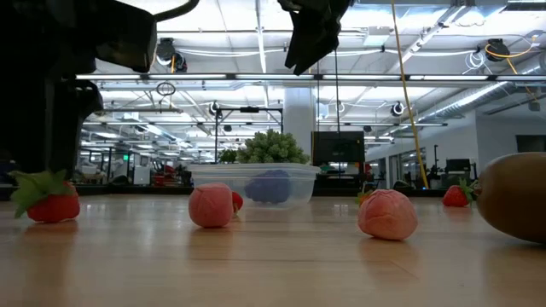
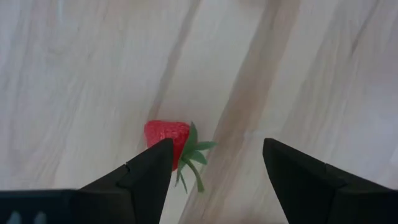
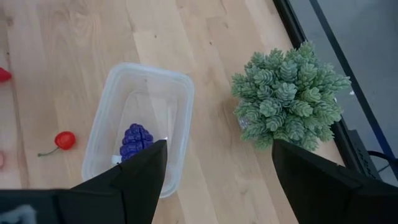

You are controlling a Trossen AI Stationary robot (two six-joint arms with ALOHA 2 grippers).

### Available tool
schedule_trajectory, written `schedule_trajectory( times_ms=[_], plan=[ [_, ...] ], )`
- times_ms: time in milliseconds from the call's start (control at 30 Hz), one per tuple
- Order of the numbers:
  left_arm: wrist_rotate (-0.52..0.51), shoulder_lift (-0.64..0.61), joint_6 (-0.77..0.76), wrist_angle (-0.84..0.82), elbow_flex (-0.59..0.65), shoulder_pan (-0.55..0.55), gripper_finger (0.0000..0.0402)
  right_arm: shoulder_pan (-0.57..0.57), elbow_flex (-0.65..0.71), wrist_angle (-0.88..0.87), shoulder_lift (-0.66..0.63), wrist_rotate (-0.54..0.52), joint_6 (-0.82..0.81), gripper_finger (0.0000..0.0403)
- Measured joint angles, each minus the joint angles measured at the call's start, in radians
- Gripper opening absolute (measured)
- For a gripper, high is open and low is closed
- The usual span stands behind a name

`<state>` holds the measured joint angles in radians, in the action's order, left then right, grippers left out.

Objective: Pick and placing Produce into tupperware
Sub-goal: Put the left strawberry into the transparent bin

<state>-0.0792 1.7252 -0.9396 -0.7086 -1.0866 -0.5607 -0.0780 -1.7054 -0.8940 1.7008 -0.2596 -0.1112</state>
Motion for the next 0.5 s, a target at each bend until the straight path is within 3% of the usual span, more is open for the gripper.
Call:
schedule_trajectory(
  times_ms=[500],
  plan=[
    [-0.022, 0.005, -0.121, -0.102, 0.002, 0.003, 0.0257, 0.002, 0.0, 0.0, 0.0, 0.002, 0.0, 0.0281]
  ],
)
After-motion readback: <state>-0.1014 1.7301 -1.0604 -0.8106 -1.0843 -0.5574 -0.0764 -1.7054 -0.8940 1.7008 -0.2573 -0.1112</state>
